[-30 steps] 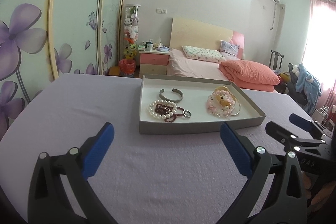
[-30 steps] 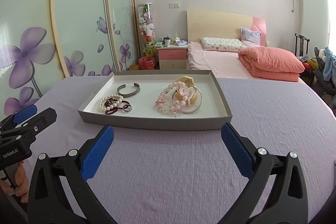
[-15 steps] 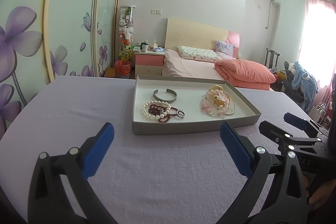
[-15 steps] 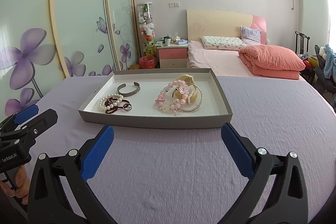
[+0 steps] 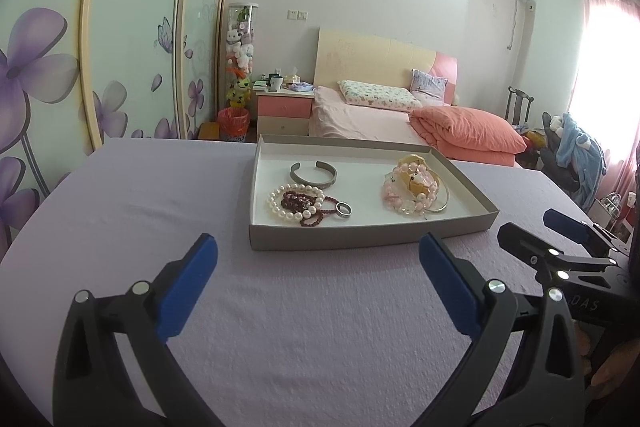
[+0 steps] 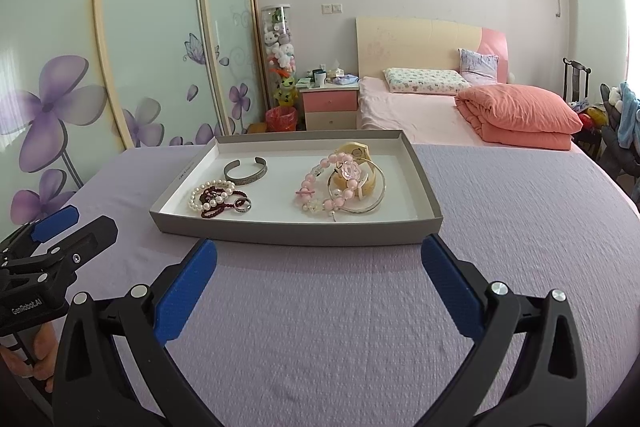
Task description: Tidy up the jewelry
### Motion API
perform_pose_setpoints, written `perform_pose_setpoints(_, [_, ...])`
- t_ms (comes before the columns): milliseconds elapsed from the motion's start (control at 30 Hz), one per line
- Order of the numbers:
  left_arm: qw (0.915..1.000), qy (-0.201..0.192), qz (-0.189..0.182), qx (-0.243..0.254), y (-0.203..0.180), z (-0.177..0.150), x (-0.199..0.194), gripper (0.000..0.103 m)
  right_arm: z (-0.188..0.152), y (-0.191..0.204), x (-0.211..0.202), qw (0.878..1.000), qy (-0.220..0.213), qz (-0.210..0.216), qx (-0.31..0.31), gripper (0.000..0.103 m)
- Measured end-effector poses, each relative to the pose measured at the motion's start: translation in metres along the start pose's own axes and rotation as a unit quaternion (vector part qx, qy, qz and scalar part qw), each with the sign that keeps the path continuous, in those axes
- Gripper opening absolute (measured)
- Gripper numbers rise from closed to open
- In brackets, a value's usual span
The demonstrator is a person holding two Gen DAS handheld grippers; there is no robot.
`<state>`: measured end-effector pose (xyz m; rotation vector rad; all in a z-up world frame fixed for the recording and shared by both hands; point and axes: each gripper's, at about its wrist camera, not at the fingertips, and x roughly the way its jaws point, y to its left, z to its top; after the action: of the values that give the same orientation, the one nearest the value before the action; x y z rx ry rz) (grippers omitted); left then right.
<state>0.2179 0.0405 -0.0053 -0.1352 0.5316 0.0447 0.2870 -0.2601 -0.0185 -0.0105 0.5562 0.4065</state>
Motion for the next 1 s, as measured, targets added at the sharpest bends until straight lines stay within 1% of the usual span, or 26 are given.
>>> perform_pose_setpoints(400, [1.0,0.006,-0.003,0.0,0.0008,0.001,0.0027,0.101,0.0,-0.0013,0.0026,1.0,0.003,0.001,0.003,0.102])
perform_pose_setpoints(1000, [1.0,0.008,0.003,0.002,-0.0011,0.0022,0.0072,0.101,-0.0001,-0.001,0.0035,1.0,0.003,0.0,0.003,0.102])
